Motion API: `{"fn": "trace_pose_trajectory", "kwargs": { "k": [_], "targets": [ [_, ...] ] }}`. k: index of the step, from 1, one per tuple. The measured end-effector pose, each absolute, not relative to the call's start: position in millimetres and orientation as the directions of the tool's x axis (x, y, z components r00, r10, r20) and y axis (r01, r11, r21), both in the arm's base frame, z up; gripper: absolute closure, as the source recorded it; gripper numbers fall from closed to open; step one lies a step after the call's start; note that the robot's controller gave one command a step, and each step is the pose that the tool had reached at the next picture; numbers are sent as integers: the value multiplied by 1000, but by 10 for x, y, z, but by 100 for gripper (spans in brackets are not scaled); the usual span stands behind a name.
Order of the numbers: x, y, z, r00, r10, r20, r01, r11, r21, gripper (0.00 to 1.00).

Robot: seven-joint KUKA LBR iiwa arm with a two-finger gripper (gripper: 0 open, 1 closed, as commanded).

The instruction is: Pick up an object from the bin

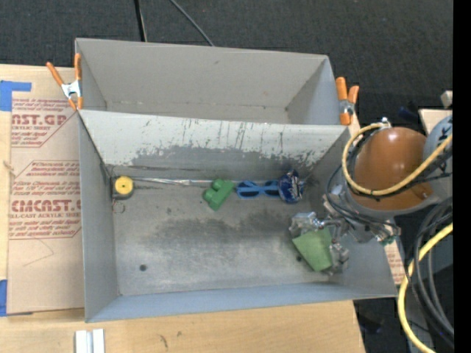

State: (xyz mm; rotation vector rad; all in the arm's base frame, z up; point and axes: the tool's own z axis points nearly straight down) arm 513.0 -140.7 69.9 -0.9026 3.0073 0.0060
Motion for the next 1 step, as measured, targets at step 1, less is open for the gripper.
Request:
{"fn": "trace_pose_trajectory", "kwargs": {
  "k": [1],
  "targets": [
    [5187, -1083, 2119, -674, -739, -6, -739, 674, -5, 100]
  ]
}}
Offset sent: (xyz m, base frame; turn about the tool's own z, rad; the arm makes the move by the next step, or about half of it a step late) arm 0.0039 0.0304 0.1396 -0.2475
